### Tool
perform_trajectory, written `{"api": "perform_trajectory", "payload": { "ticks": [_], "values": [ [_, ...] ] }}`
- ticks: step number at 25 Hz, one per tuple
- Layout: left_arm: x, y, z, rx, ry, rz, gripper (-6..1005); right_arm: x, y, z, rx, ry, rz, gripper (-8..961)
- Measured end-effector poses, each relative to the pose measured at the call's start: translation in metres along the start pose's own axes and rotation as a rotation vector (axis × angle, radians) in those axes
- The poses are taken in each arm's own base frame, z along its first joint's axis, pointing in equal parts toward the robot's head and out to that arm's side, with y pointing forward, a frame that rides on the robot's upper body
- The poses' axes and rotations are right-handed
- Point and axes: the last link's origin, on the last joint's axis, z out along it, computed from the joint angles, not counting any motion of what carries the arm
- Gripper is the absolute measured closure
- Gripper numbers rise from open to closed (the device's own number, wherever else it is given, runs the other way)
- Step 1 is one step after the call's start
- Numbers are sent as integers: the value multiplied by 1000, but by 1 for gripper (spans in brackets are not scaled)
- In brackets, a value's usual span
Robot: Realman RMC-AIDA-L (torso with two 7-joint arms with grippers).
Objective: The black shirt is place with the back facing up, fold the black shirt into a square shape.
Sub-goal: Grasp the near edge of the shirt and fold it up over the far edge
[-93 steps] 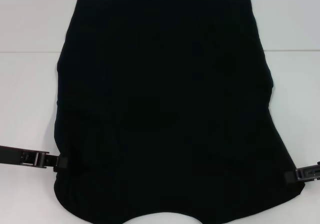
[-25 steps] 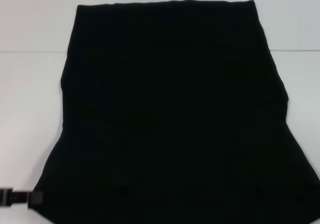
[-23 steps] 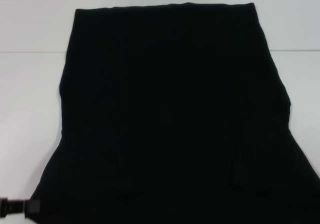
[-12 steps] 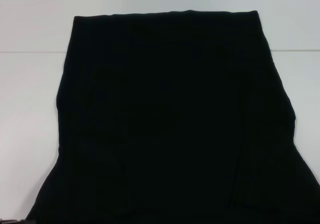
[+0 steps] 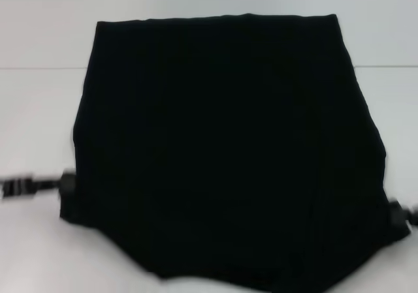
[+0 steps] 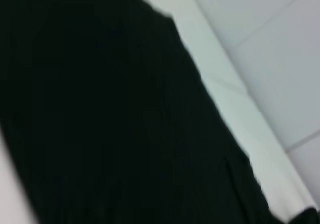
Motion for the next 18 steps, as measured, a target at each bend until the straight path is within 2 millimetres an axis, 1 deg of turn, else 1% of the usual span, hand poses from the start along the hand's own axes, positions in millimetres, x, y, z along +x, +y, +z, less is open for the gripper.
{"api": "perform_trajectory", "payload": {
  "ticks": [3,8,9,14,18],
  "values": [
    [36,-5,25,22,65,22,945,-29,-5,16,37,-36,-32,907],
    [83,-12,56,119,160,72,945,-77,-20,37,164,-150,-47,907],
    [91,-13,62,140,178,82,945,-83,-22,40,189,-165,-49,907],
    [120,-17,83,250,260,116,946,-118,-35,64,329,-225,-59,908],
    [132,-19,98,317,286,150,945,-140,-37,83,416,-239,-86,907]
  ]
}}
